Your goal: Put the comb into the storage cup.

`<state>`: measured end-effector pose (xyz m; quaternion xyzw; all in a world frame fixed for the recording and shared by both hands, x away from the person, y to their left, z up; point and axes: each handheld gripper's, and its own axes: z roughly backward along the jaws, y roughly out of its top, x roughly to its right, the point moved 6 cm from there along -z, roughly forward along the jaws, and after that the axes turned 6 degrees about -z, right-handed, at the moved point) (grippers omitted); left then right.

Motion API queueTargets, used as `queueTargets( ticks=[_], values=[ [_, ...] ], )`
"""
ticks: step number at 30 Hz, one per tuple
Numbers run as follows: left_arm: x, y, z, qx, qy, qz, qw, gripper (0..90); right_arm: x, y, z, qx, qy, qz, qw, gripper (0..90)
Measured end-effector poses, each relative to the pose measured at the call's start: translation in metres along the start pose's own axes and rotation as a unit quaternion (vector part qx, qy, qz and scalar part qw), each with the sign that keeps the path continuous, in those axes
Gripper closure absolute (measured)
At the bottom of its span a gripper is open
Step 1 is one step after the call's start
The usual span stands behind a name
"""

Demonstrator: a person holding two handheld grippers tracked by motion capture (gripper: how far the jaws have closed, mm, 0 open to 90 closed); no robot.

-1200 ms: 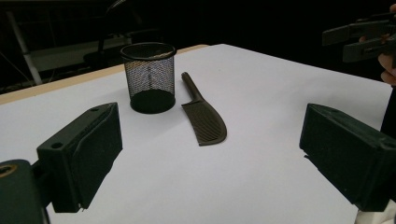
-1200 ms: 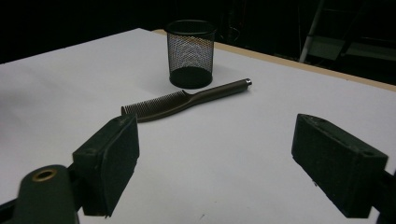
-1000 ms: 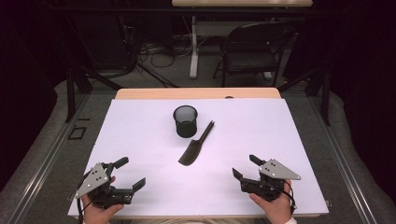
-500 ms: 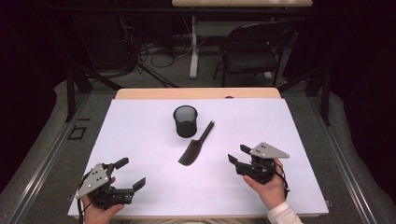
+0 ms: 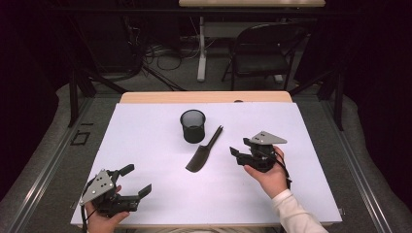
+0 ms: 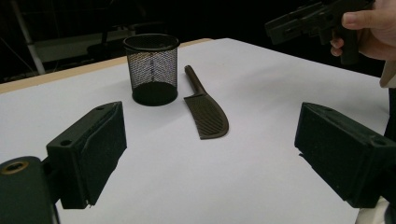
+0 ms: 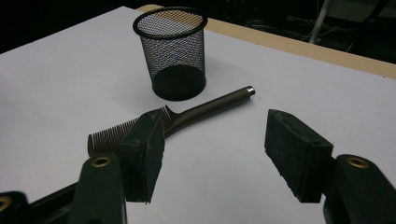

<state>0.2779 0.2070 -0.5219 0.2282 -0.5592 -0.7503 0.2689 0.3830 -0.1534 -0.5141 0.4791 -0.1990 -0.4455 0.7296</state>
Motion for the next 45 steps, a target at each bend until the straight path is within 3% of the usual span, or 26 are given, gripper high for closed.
queueTargets(
  ticks=[11,22,45],
  values=[
    [0.000,-0.001,-0.001,-0.002,0.002,-0.001,1.0000,10.6,0.007,0.017,-0.032,-0.041,-0.003,-0.010,0.9991,39.7],
    [0.000,-0.001,-0.001,-0.004,-0.001,-0.002,1.0000,10.7,0.008,0.034,-0.062,-0.073,-0.028,-0.004,0.9969,42.0],
    [0.000,-0.003,-0.002,-0.006,-0.005,-0.001,1.0000,11.7,0.006,0.044,-0.111,-0.107,-0.039,-0.021,0.9933,78.2]
  ],
)
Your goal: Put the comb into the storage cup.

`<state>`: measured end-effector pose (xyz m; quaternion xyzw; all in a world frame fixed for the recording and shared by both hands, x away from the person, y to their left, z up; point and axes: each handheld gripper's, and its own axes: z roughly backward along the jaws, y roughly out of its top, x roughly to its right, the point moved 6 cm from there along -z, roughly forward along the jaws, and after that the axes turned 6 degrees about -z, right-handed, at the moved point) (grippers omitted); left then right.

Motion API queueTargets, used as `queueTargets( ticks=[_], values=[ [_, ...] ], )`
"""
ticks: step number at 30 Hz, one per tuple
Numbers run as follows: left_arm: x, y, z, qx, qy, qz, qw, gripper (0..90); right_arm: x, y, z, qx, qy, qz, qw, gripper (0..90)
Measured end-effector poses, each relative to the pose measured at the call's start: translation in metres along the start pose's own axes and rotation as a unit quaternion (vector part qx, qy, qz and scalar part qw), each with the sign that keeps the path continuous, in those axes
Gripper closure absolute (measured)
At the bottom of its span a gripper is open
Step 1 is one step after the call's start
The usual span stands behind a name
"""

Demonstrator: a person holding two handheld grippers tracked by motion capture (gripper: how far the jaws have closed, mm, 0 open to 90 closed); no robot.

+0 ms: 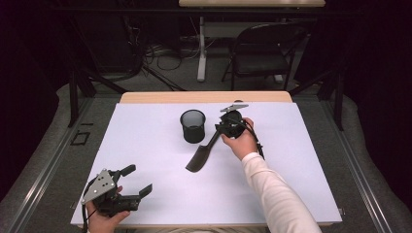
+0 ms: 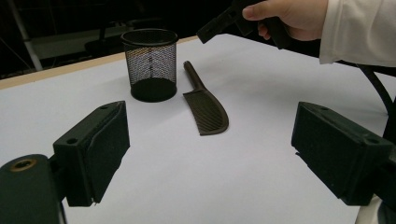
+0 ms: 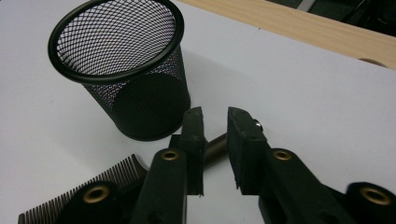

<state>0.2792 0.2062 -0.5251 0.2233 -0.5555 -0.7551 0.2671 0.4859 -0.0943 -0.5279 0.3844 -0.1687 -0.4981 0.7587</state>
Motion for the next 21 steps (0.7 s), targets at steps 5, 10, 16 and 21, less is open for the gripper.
queueTargets(
  ticks=[5,10,16,21],
  values=[
    [-0.001,-0.001,0.000,-0.002,0.004,0.001,1.0000,12.1,0.001,-0.002,-0.011,-0.008,0.001,-0.007,0.9999,86.6],
    [-0.002,-0.001,-0.001,-0.004,0.004,0.000,1.0000,12.6,0.001,-0.007,-0.021,-0.017,0.006,-0.005,0.9998,90.0],
    [-0.002,-0.001,-0.001,-0.004,0.006,-0.001,1.0000,13.0,-0.004,-0.013,-0.032,-0.026,0.015,-0.008,0.9995,90.0],
    [-0.002,-0.002,-0.001,-0.003,0.001,0.000,1.0000,13.0,-0.010,-0.017,-0.041,-0.032,0.022,-0.007,0.9992,90.0]
  ],
)
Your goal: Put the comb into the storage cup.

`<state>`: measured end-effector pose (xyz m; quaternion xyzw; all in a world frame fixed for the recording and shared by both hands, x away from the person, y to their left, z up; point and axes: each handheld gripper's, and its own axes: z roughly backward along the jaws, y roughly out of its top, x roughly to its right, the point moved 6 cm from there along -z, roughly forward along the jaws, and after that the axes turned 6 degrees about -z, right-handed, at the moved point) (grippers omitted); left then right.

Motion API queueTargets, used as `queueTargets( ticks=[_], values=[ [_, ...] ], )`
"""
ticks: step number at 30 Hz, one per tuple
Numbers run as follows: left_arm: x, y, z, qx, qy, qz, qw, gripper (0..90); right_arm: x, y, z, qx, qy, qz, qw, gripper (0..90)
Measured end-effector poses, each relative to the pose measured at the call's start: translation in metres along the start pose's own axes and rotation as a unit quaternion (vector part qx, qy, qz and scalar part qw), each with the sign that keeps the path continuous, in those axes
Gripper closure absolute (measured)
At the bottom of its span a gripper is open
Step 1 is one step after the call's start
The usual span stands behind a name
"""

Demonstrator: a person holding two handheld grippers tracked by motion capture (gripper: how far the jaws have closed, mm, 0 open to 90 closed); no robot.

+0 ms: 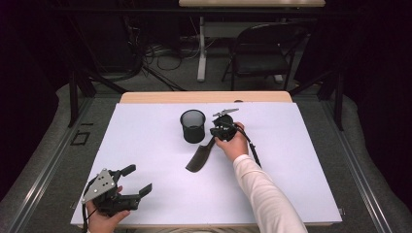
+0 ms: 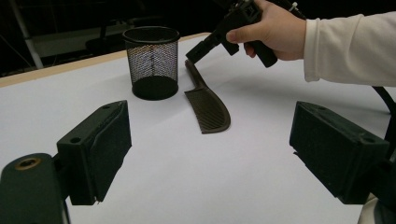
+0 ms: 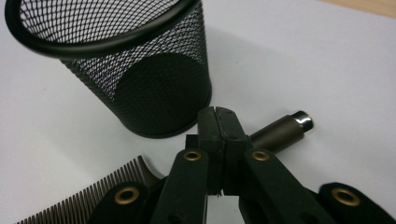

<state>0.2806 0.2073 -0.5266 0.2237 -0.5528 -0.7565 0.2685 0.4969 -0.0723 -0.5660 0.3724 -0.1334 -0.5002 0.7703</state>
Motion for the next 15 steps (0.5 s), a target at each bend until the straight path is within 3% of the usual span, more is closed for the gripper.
queueTargets(
  ticks=[15],
  values=[
    [0.000,-0.001,-0.001,0.000,0.000,0.003,1.0000,13.6,-0.011,-0.015,-0.017,-0.026,0.013,0.011,0.9995,90.0]
  ],
)
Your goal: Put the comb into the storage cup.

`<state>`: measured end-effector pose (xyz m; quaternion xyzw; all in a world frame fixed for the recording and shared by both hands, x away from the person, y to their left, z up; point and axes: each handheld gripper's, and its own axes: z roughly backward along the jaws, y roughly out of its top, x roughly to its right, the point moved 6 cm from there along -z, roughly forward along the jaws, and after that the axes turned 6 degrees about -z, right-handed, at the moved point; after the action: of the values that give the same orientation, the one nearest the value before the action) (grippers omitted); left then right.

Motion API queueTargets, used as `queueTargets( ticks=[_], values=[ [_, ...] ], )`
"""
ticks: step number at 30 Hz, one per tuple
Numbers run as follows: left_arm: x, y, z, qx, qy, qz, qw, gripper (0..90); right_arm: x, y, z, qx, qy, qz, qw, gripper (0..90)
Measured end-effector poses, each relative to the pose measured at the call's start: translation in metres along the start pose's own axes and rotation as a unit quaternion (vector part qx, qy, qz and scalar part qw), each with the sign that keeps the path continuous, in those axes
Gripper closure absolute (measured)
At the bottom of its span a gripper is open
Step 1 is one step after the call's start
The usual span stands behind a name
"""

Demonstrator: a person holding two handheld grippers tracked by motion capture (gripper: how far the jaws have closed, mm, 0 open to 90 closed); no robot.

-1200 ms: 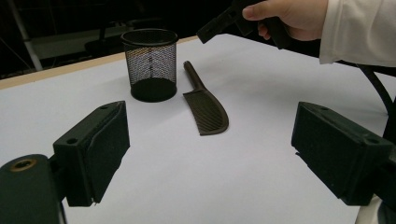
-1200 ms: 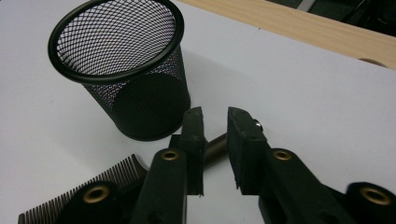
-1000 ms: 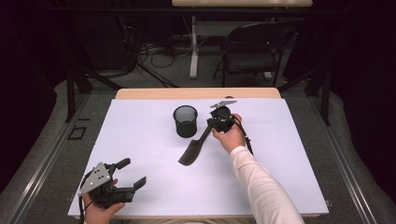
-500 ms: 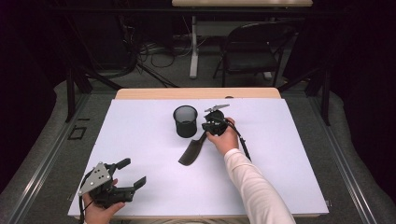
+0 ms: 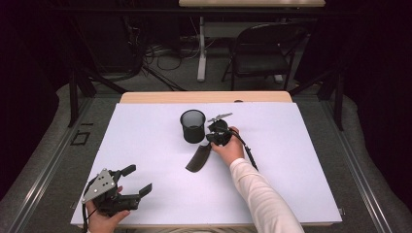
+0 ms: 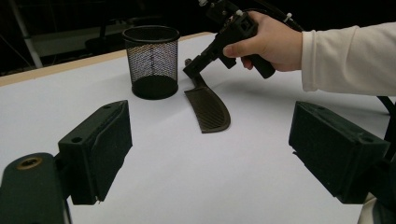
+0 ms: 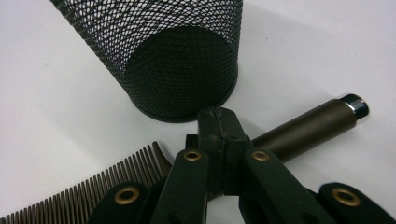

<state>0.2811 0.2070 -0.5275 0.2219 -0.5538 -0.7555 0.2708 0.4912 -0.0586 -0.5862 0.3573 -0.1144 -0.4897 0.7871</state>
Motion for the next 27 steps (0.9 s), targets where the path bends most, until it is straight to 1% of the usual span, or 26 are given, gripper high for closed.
queueTargets(
  ticks=[3,5,7,9,11,16,18,25,27],
  values=[
    [0.000,0.000,0.000,-0.001,0.000,0.000,1.0000,13.7,-0.002,-0.001,-0.002,-0.001,0.003,0.000,1.0000,90.0],
    [0.000,-0.001,0.000,-0.003,0.001,0.000,1.0000,13.7,-0.003,-0.002,-0.004,-0.006,0.006,0.000,1.0000,90.0],
    [0.000,-0.001,0.000,-0.002,0.000,0.000,1.0000,13.7,-0.005,-0.004,-0.007,-0.011,0.007,0.005,0.9999,90.0],
    [0.000,-0.001,0.000,-0.002,0.000,0.000,1.0000,13.7,-0.005,-0.004,-0.008,-0.010,0.006,0.007,0.9999,90.0],
    [0.000,-0.001,0.000,-0.003,0.000,0.000,1.0000,13.8,-0.006,-0.005,-0.008,-0.011,0.007,0.006,0.9999,90.0],
    [0.000,-0.001,-0.001,-0.003,0.000,0.000,1.0000,13.8,-0.008,-0.007,-0.009,-0.020,0.006,0.017,0.9996,90.0],
    [0.000,-0.001,0.000,-0.003,0.000,0.000,1.0000,13.9,-0.008,-0.008,-0.008,-0.029,0.006,0.020,0.9994,90.0],
    [0.000,-0.001,0.000,-0.002,0.000,0.000,1.0000,13.9,-0.009,-0.011,-0.008,-0.033,0.008,0.023,0.9992,90.0],
    [0.000,-0.001,0.000,-0.003,0.000,0.000,1.0000,13.9,-0.008,-0.012,-0.007,-0.038,0.008,0.026,0.9989,90.0]
  ],
)
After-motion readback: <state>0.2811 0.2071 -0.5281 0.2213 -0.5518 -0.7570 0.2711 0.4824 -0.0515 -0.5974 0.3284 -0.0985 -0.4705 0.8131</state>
